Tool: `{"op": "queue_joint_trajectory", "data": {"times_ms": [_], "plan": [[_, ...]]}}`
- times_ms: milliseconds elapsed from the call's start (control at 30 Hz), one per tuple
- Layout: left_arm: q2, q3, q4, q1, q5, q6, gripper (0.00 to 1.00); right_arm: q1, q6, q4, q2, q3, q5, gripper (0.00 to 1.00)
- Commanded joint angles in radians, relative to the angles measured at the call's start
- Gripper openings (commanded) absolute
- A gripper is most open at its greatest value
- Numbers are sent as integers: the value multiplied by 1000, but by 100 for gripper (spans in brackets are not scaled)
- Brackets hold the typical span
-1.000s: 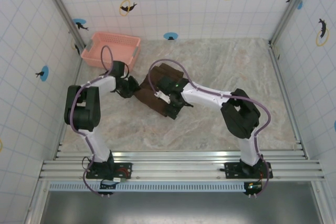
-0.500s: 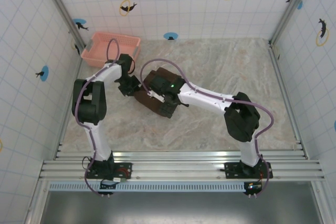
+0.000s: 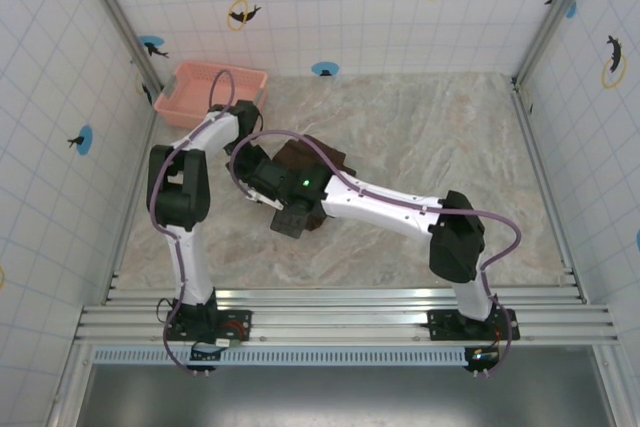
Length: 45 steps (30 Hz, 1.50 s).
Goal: Roll up the long pants
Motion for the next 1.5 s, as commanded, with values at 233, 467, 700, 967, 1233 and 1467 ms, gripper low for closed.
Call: {"op": "queue_joint_trajectory", "data": {"times_ms": [233, 467, 700, 967, 1233, 1467], "plan": [[73, 48, -148, -16, -56, 3, 0, -8, -27, 40, 188, 50, 95, 99], [89, 70, -158, -17, -59, 2, 0, -2, -1, 49, 232, 42, 76, 99], [123, 125, -168, -18, -45, -17, 0, 54, 2, 51, 274, 3, 195, 99], [160, 163, -169, -12, -28, -58, 0, 99, 101, 35, 387, -8, 343, 100], [163, 166, -168, -7, -27, -83, 0, 119, 281, -33, 498, 31, 501, 99], [138, 141, -184, 2, -50, -76, 0, 113, 410, -81, 551, 37, 707, 94]]}}
